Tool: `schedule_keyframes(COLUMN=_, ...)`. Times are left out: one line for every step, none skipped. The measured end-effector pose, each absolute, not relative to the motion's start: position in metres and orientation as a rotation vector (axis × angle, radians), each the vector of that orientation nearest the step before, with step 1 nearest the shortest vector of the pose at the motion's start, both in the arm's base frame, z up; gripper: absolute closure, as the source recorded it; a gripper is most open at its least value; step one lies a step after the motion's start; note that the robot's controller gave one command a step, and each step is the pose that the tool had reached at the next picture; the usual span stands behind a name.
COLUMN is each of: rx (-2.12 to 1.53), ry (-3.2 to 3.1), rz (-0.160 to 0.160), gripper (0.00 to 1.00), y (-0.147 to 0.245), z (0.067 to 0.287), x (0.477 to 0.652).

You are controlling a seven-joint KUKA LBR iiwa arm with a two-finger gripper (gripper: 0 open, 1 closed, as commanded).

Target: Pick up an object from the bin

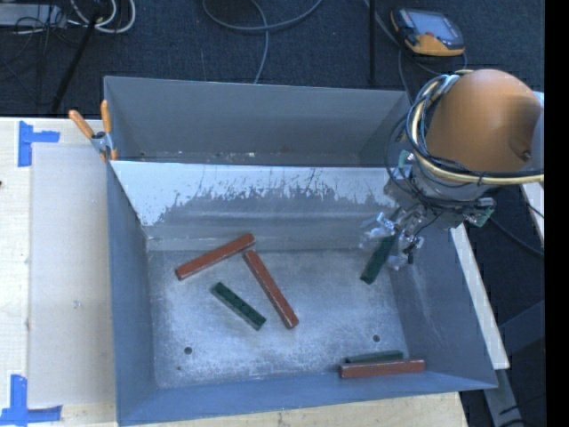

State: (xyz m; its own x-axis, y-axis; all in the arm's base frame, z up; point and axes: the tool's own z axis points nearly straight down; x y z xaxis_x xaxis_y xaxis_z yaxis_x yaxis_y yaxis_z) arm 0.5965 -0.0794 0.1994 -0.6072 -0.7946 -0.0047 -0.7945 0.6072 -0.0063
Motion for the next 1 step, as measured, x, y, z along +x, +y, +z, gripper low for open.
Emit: schedule_keyframes(rx=-1.632, ry=2.679, rz=-0.001, gripper=1.00, y=-0.0725, z=0.2371, x=0.6086)
